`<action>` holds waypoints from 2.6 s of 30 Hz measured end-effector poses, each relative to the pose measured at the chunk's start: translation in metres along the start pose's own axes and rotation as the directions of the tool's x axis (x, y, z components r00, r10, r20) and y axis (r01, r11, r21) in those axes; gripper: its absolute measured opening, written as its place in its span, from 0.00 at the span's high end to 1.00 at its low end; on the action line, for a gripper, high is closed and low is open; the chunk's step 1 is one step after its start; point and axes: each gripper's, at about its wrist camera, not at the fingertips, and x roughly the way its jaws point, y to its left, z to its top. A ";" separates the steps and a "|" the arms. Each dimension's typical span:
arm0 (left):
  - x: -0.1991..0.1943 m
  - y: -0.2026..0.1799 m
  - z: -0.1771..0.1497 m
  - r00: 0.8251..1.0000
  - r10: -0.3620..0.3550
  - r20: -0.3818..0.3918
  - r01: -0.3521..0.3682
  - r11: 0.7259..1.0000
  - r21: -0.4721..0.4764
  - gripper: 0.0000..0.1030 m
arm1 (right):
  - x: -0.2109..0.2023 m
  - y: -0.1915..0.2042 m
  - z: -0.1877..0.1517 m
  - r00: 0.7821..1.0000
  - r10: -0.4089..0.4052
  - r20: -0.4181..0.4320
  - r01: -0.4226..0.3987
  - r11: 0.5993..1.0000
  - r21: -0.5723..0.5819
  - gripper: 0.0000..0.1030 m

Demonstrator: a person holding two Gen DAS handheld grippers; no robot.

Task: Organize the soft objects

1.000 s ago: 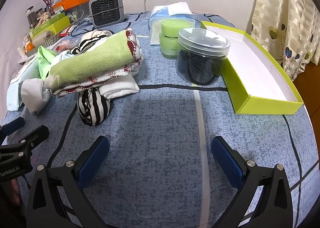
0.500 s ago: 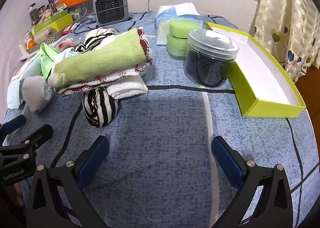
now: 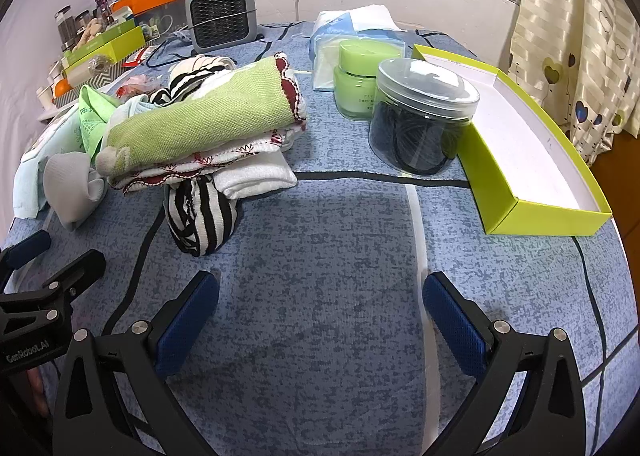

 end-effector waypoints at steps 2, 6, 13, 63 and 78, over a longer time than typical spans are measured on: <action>0.000 0.000 0.000 1.000 0.000 0.000 0.000 1.000 0.000 0.01 | 0.000 0.000 0.000 1.000 0.000 0.000 0.000 1.000 0.001 0.00; 0.000 0.000 0.000 1.000 0.001 0.000 -0.001 1.000 0.001 0.00 | 0.000 0.000 0.000 1.000 0.000 -0.001 0.000 1.000 0.001 0.00; 0.000 0.000 0.000 1.000 0.001 0.000 -0.001 1.000 0.001 0.01 | 0.000 0.000 0.000 1.000 0.001 -0.001 -0.001 1.000 0.002 0.00; -0.006 0.013 0.033 0.997 -0.074 0.024 0.075 0.997 -0.034 0.05 | -0.011 0.018 0.064 0.964 0.200 0.176 -0.188 0.979 -0.082 0.00; 0.012 0.012 0.041 0.996 -0.090 -0.014 0.089 0.994 -0.067 0.16 | 0.003 0.019 0.072 0.946 0.303 0.116 -0.299 0.953 -0.053 0.23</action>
